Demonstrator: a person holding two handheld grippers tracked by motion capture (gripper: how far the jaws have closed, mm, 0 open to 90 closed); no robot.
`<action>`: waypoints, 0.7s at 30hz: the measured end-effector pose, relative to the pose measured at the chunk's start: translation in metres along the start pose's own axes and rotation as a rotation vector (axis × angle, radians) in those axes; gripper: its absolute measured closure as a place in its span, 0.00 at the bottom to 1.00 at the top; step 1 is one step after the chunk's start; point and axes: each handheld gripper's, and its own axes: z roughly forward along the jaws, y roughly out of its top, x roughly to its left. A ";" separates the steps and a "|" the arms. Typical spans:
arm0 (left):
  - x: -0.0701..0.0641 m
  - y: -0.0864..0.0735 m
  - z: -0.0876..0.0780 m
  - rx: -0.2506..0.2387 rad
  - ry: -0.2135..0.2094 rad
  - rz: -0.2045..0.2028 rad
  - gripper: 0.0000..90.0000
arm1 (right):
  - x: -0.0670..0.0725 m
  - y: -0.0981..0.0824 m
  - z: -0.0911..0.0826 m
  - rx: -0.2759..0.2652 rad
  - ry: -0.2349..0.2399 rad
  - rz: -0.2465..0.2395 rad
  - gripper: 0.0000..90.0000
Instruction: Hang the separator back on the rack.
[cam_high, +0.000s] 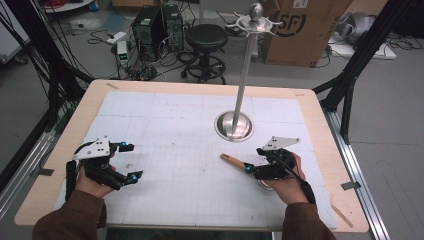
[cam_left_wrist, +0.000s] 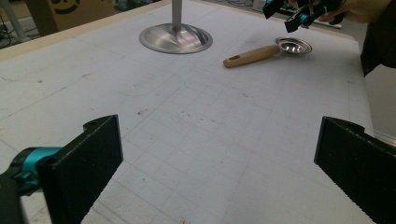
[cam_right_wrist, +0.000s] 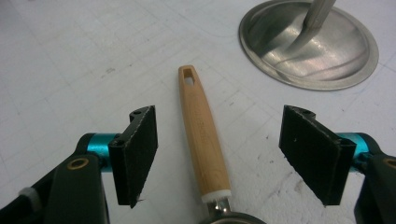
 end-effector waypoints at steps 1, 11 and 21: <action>0.000 0.000 0.000 0.003 0.001 0.002 0.02 | -0.001 0.000 0.000 0.004 -0.001 -0.003 0.31; -0.001 -0.001 0.003 0.018 -0.001 0.001 0.02 | -0.006 -0.002 0.007 0.130 0.019 -0.020 0.31; -0.001 -0.001 0.003 0.019 -0.003 0.003 0.02 | -0.003 0.000 0.020 0.295 0.045 -0.068 0.39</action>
